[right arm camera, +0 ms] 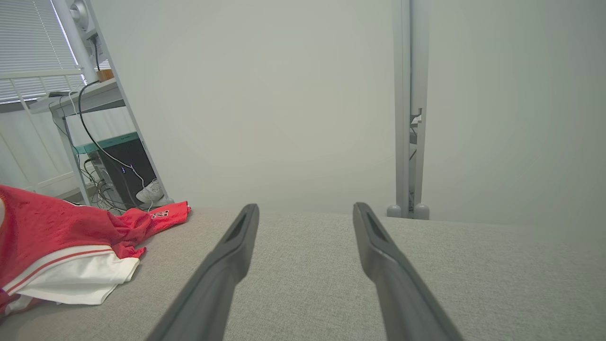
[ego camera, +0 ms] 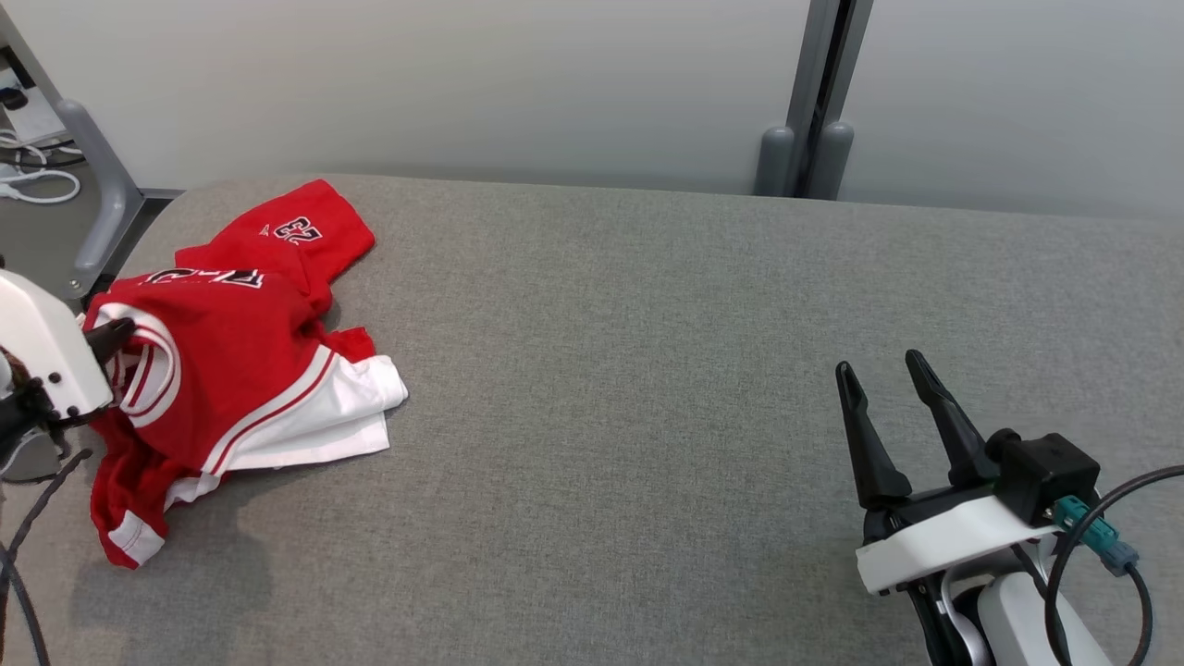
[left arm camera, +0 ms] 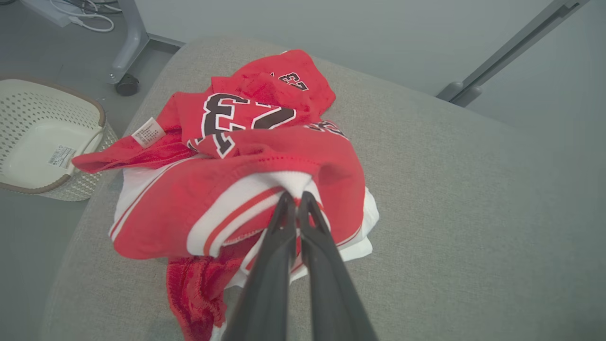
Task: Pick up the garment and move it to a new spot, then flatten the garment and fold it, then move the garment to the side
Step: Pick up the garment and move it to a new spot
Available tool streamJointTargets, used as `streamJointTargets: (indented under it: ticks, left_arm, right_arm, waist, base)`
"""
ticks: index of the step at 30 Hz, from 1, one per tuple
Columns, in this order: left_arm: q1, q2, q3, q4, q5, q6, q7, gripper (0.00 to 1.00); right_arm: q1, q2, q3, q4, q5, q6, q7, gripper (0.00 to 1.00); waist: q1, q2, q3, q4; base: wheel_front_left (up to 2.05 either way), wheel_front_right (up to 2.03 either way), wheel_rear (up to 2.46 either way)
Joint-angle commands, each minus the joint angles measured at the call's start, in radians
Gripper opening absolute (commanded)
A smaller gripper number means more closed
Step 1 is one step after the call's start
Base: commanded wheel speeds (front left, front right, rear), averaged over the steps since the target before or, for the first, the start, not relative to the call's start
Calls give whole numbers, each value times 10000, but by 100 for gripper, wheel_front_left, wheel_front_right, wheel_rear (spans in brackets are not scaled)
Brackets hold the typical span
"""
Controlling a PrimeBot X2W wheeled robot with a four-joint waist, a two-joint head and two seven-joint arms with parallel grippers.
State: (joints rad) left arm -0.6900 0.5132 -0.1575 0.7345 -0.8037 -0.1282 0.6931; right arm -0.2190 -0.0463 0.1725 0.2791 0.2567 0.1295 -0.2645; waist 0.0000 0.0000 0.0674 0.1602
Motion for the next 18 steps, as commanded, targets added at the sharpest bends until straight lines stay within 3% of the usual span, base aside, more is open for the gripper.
streamJointTargets:
  ticks: [1,10,18]
  left_arm:
    - [-117,-90,-184,-370,-217,-41,-98,0]
    - [-83,-421,-1373,-2392,-1478,-41,19,0]
    - [9,-914,-2339,-3334,-1759,-41,-67,0]
  right_arm:
    - [122,-74,-4,28,100,23,-17,100]
    - [429,-74,-30,55,171,23,-17,100]
    - [513,-77,-226,67,186,23,-17,100]
  waist:
    - [0,0,-149,-51]
    - [0,0,-633,-581]
    - [0,0,-791,-1427]
  base:
    - [0,0,0]
    - [0,0,0]
    - [0,0,0]
